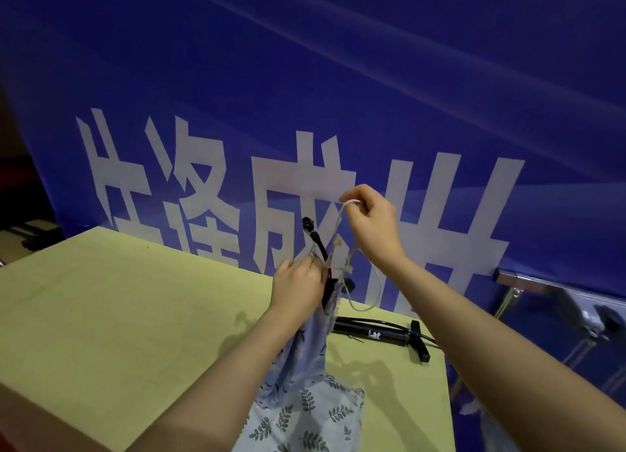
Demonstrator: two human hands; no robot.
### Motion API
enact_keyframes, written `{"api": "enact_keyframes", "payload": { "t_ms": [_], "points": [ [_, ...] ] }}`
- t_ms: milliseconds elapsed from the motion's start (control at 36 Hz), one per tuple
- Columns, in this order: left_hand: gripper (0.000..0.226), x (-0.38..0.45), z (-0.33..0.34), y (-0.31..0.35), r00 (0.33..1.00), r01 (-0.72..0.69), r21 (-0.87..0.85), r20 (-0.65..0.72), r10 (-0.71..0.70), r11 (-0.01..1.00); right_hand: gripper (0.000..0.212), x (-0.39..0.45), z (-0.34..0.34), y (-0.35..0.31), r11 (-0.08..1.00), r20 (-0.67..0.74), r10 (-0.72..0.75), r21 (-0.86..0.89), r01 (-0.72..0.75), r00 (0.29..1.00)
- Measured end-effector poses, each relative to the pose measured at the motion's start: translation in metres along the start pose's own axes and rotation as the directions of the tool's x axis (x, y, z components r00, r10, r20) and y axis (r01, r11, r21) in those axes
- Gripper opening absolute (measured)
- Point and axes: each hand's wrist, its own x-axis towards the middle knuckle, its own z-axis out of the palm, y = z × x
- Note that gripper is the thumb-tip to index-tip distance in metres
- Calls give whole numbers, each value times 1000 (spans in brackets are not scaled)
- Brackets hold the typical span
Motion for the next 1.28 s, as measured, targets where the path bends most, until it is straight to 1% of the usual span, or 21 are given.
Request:
{"api": "enact_keyframes", "payload": {
  "t_ms": [28, 83, 111, 167, 222, 306, 361, 417, 500, 528, 583, 611, 639, 694, 722, 806, 861, 917, 1028, 1167, 1278],
  "points": [
    [12, 1, 0, 0, 999, 28, 17, 35, -29, 999, 17, -3, -3, 2, 998, 30, -20, -51, 22, 999],
    [13, 0, -2, 0, 994, 53, 12, 93, -54, 999, 27, -8, -7, 7, 981, 134, -29, -188, 54, 991],
    [21, 0, -3, 1, 988, 86, 2, 132, -86, 996, 32, -11, -8, 9, 966, 198, -17, -249, 67, 980],
    [33, 2, 0, 2, 988, 93, 4, 126, -93, 996, 39, -16, -9, 14, 924, 326, 22, -368, 106, 945],
    [30, 2, -1, 2, 985, 114, 5, 130, -114, 993, 43, -22, -8, 19, 867, 418, 49, -468, 170, 907],
    [27, 4, -3, 1, 983, 127, 22, 132, -129, 992, 40, -31, -3, 27, 817, 470, 70, -533, 220, 880],
    [27, 4, -4, 1, 981, 146, 12, 124, -146, 989, 35, -35, 1, 30, 808, 487, 88, -545, 224, 869],
    [29, 4, -6, 1, 980, 154, 6, 126, -153, 988, 26, -38, 4, 32, 810, 489, 97, -546, 217, 867],
    [35, 2, -7, -3, 986, 134, 24, 95, -136, 991, 17, -41, 8, 38, 794, 426, 85, -575, 196, 901],
    [36, 2, -10, -3, 985, 137, 25, 107, -139, 990, 16, -40, 8, 39, 797, 377, 77, -579, 171, 923],
    [38, 3, -13, -4, 990, 90, -9, 109, -88, 996, 13, -37, 8, 38, 825, 246, 45, -555, 103, 968],
    [40, 1, -9, -7, 997, 59, -6, 57, -58, 998, 13, -34, 8, 37, 846, 181, 31, -528, 70, 983],
    [41, 0, -5, -8, 999, 12, -18, 36, -11, 1000, 13, -31, 8, 33, 876, 125, 32, -482, 32, 992],
    [42, -4, -2, -7, 991, -57, -88, 117, 67, 995, 18, -24, 6, 22, 954, 35, 69, -296, -56, 997],
    [44, -5, -2, -7, 984, -86, -89, 148, 99, 992, 21, -21, 5, 16, 978, -2, 103, -183, -102, 995],
    [47, -5, -3, -5, 970, -138, -62, 194, 148, 988, 24, -10, 0, 1, 974, -94, 218, 81, -211, 972],
    [44, -7, -5, 0, 961, -146, -81, 227, 161, 986, 25, -6, -1, -3, 953, -108, 279, 152, -261, 954],
    [39, -9, -4, 3, 961, -141, -114, 222, 163, 983, 29, -7, -1, -5, 964, -135, 259, 104, -246, 957],
    [27, -10, -6, 8, 967, -101, -159, 215, 134, 982, 32, -13, -6, -8, 990, -180, 133, 62, -124, 975],
    [28, -2, -19, 21, 975, -59, -127, 204, 84, 990, 31, -14, -21, -16, 997, -246, 65, 66, -50, 967],
    [34, 4, -37, 43, 978, -71, -114, 189, 92, 991, 36, -14, -43, -30, 996, -298, 5, 85, 21, 955]
  ]
}}
